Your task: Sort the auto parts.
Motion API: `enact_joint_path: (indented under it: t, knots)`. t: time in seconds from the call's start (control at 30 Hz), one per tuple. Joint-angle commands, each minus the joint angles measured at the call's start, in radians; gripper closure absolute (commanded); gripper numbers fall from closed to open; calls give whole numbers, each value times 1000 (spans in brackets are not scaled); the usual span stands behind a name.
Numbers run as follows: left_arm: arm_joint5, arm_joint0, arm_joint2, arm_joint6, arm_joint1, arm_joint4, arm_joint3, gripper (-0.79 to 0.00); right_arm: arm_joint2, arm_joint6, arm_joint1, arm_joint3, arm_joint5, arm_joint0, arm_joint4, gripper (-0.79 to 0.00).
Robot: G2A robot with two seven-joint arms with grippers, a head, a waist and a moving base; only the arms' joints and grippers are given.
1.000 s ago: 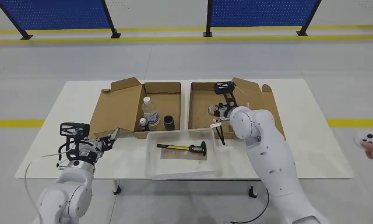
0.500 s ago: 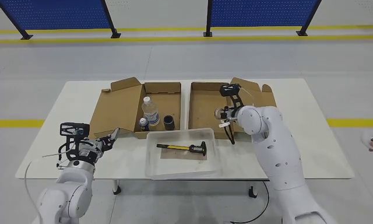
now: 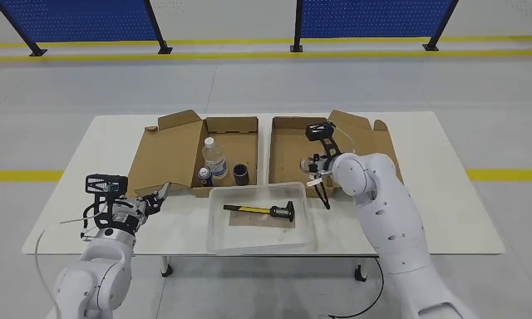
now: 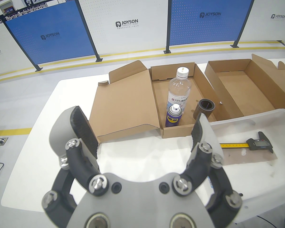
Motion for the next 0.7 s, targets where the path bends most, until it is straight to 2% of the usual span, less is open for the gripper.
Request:
enact_joint_path:
  t: [0.0, 0.3, 0.67]
  knots:
    - [0, 0, 0, 0, 0, 0, 0, -785, -16, -4, -3, 31, 4, 21, -10, 0]
    - [0, 0, 0, 0, 0, 0, 0, -785, -57, -63, -20, 244, 19, 140, 5, 0]
    - [0, 0, 0, 0, 0, 0, 0, -785, -109, -108, -53, 573, 44, 280, 55, 0]
